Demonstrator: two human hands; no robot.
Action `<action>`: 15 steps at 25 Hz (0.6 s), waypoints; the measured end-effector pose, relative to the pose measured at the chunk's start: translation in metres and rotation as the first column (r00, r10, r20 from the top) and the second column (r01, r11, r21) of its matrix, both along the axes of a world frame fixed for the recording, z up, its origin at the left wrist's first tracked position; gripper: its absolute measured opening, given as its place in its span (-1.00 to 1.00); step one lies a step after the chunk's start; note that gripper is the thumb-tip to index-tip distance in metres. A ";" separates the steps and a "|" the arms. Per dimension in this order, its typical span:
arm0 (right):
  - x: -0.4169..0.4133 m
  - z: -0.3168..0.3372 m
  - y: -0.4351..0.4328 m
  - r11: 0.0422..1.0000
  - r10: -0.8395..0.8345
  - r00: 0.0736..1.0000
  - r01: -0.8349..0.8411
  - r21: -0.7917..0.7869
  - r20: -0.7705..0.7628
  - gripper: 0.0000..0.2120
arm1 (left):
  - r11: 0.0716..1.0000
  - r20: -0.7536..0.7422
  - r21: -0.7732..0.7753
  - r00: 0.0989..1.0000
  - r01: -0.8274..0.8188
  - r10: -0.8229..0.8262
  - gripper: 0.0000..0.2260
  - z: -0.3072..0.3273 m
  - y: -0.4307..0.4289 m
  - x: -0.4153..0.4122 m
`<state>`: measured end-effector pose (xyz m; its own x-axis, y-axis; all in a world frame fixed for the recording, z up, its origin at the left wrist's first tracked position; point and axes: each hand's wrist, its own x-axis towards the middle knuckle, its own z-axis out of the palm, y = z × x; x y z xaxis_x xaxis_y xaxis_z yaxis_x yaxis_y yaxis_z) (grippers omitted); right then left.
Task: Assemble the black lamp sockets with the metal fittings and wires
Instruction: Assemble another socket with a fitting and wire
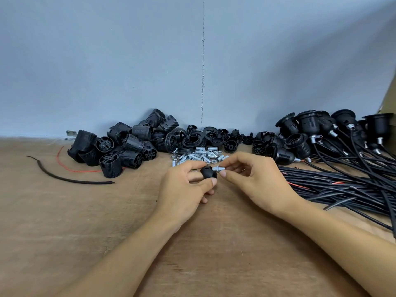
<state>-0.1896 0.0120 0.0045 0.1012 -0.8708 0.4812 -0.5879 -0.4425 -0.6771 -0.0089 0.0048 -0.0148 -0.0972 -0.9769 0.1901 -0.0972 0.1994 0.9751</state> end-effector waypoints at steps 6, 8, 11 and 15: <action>0.001 0.001 0.002 0.999 -0.013 1.000 0.012 -0.053 -0.022 -0.88 | 0.999 0.006 -0.031 1.000 -0.011 0.011 -0.64 -0.001 0.000 0.000; 0.001 0.001 0.002 0.998 -0.011 0.999 0.009 -0.062 -0.031 -0.88 | 0.994 0.082 -0.102 0.996 -0.031 0.039 -0.63 -0.002 -0.001 0.000; -0.001 0.001 0.002 0.992 0.001 0.994 -0.016 -0.129 -0.110 -0.87 | 0.974 0.187 -0.215 0.975 -0.077 0.118 -0.62 -0.004 0.000 -0.002; -0.001 0.003 0.004 0.966 -0.005 0.965 -0.064 -0.251 -0.263 -0.87 | 0.940 0.248 -0.322 0.949 -0.109 0.195 -0.60 -0.004 0.004 -0.004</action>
<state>-0.1908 0.0159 0.0073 0.2762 -0.7166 0.6404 -0.7120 -0.6001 -0.3645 -0.0133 0.0085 -0.0185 -0.0424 -0.8846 0.4645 -0.4026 0.4406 0.8023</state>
